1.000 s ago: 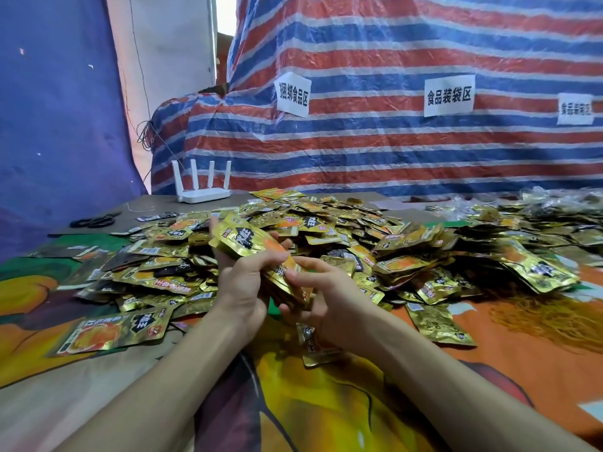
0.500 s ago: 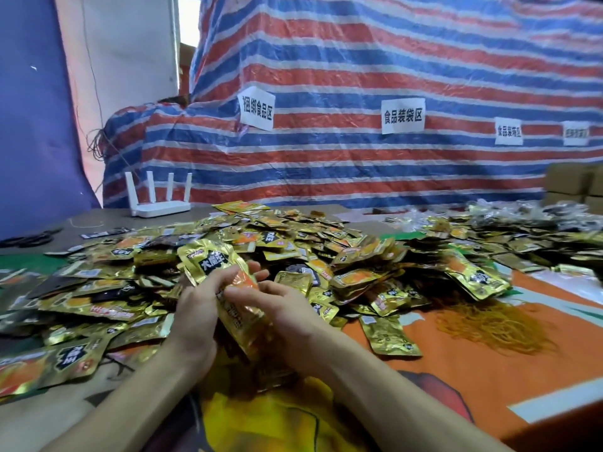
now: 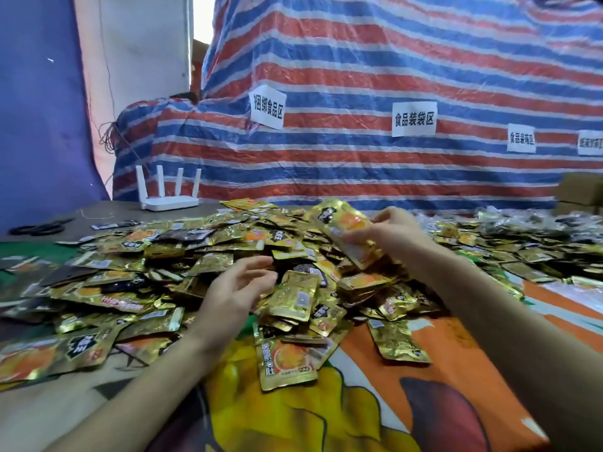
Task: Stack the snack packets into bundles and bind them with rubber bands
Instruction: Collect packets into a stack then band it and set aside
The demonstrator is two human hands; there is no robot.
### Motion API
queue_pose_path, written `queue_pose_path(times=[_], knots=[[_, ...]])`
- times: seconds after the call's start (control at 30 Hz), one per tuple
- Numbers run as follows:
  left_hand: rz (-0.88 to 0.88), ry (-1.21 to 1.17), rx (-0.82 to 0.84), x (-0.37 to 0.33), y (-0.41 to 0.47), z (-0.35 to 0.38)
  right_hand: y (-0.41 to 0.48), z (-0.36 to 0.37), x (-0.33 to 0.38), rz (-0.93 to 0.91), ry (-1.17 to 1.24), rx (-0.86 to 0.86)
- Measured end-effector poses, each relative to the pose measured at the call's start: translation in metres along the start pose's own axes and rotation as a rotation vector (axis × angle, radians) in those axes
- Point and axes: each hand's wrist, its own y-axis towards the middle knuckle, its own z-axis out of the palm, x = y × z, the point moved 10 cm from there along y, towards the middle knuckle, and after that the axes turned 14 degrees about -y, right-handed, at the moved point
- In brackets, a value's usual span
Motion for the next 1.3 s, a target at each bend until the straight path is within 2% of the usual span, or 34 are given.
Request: queue_pose_path(times=[0.1, 0.27, 0.43, 0.6, 0.7, 0.8, 0.9, 0.97, 1.03, 1.1, 1.13, 1.23, 1.3], knots=[[0.105, 0.266, 0.021, -0.008, -0.004, 0.005, 0.043, -0.052, -0.026, 0.07, -0.171, -0.206], [0.167, 0.378, 0.015, -0.016, -0.007, 0.003, 0.077, -0.063, -0.064, 0.132, -0.433, -0.332], [0.194, 0.408, -0.005, -0.017, -0.006, -0.002, 0.087, -0.047, -0.075, 0.205, -0.687, -0.277], [0.208, 0.43, -0.006, -0.015, -0.003, -0.004, 0.082, -0.04, -0.075, 0.251, -0.755, -0.156], [0.223, 0.47, -0.014, -0.016, -0.001, -0.006, 0.075, -0.038, -0.068, 0.256, -0.86, -0.157], [0.236, 0.531, -0.095, -0.022, 0.002, -0.02, 0.063, -0.033, -0.037, 0.163, -0.96, -0.286], [0.189, 0.684, -0.233, -0.026, 0.007, -0.046, 0.045, -0.003, 0.017, -0.12, -0.853, -0.373], [0.088, 0.855, -0.3, -0.024, 0.01, -0.063, 0.031, 0.033, 0.046, -0.285, -0.647, -0.214], [-0.045, 0.943, -0.284, -0.015, 0.012, -0.075, 0.013, 0.083, 0.061, -0.36, -0.464, 0.144], [-0.126, 0.958, -0.215, -0.006, 0.012, -0.077, -0.013, 0.13, 0.061, -0.37, -0.504, 0.504], [-0.147, 0.974, -0.185, -0.001, 0.013, -0.078, -0.024, 0.146, 0.056, -0.368, -0.581, 0.622], [-0.144, 1.044, -0.207, 0.002, 0.015, -0.084, -0.04, 0.167, 0.041, -0.338, -0.705, 0.769], [-0.093, 1.034, -0.308, -0.005, 0.018, -0.094, -0.039, 0.174, 0.038, -0.334, -0.727, 0.719]])
